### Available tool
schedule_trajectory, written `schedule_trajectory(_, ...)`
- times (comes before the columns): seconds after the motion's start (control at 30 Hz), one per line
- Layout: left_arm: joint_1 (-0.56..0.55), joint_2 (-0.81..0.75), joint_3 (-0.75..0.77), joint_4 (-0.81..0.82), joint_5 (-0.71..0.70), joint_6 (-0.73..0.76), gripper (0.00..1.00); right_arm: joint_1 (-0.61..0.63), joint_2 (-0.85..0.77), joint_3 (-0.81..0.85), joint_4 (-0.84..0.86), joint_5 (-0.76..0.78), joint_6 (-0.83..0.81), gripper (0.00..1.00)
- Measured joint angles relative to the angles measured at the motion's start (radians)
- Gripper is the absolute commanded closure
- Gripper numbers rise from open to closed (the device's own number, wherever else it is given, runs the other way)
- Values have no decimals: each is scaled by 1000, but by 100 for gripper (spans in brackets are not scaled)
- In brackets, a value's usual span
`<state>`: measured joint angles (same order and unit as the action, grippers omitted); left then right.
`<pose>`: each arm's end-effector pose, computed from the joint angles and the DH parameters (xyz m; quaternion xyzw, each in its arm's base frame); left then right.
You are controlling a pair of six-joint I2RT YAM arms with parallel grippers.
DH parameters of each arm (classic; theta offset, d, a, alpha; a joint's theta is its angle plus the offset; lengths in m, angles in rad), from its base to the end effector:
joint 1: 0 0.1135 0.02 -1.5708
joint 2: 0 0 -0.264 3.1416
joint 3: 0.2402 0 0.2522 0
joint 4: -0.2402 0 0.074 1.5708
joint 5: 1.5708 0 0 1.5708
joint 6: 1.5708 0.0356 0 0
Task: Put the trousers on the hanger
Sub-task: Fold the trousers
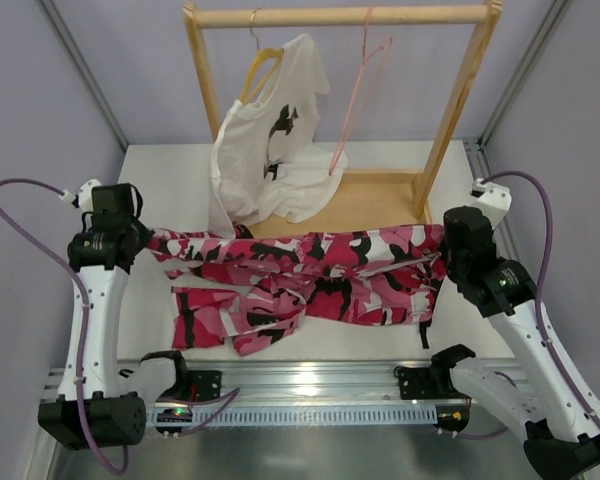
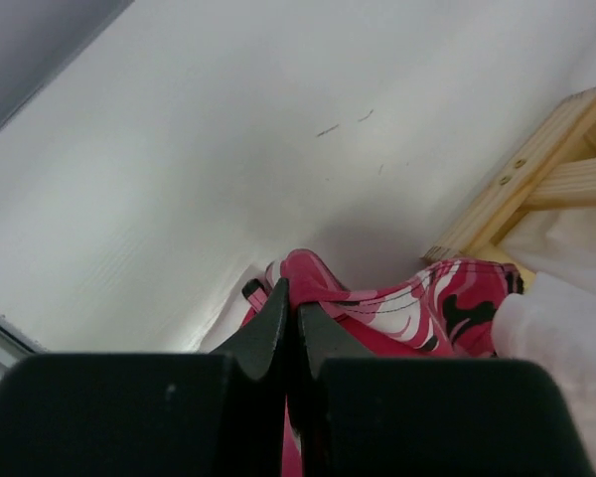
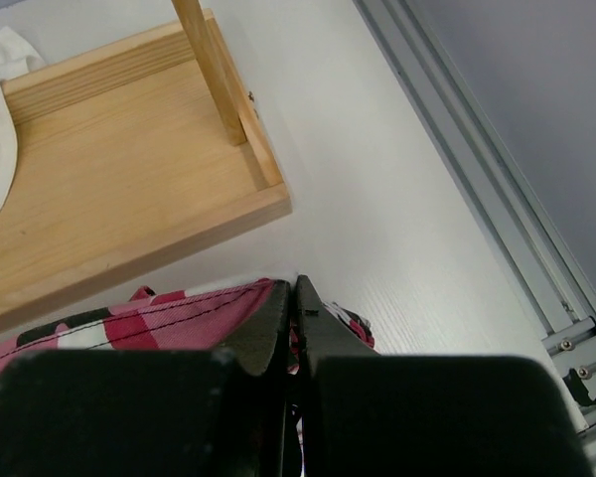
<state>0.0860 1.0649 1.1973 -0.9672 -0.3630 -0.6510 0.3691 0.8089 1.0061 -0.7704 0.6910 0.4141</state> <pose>0.1972 0.0297 0.3567 -0.3911 0.8327 0.0631 0.3868 0.1494 0.0335 0.3563 0.1806 0.8224 -0.1031 0.5295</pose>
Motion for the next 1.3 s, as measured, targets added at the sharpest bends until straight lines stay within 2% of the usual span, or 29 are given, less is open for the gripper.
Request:
schedule_trajectory(0.03,-1,-17,10,1,-2,3,100,0,3,2,-3,-12,0,96)
schedule_trajectory(0.13,2,-123,-20,71,48,26,90,0,1,23,-5,-55,-11,96)
schedule_trajectory(0.2,5,-232,-84,169,134,29,91,-1,-9,31,11,-96,-25,96)
schedule_trajectory(0.27,5,-309,-140,236,206,0,97,-1,-17,34,14,-122,-29,96)
schedule_trajectory(0.33,6,-342,-192,284,245,-57,100,-2,-18,34,12,-122,-32,96)
schedule_trajectory(0.43,7,-322,-263,250,230,-133,100,-2,-14,34,-11,-109,-34,96)
schedule_trajectory(0.5,7,-305,-330,180,159,-180,99,-2,-12,34,-31,-100,-36,96)
schedule_trajectory(0.57,7,-292,-384,108,84,-212,88,-3,-12,34,-41,-100,-39,96)
schedule_trajectory(0.6,7,-294,-394,68,51,-226,64,-3,-13,34,-44,-101,-40,96)
schedule_trajectory(0.7,9,-332,-380,9,-37,-256,34,-3,-16,34,-47,-115,-42,96)
schedule_trajectory(0.73,9,-350,-366,12,-49,-250,32,-3,-17,34,-47,-125,-42,96)
schedule_trajectory(0.87,10,-330,-221,53,-30,-135,31,-4,-23,33,-50,-174,-42,96)
schedule_trajectory(0.93,11,-257,-130,130,34,-51,31,-5,-34,27,-47,-200,-42,96)
schedule_trajectory(1.03,12,-106,-71,241,178,47,32,-5,-45,17,-37,-246,-41,96)
schedule_trajectory(1.2,5,144,-82,305,373,163,37,-5,-41,1,-13,-302,-42,96)
schedule_trajectory(1.3,-35,160,-118,282,398,224,37,-5,-41,-2,-4,-313,-42,96)
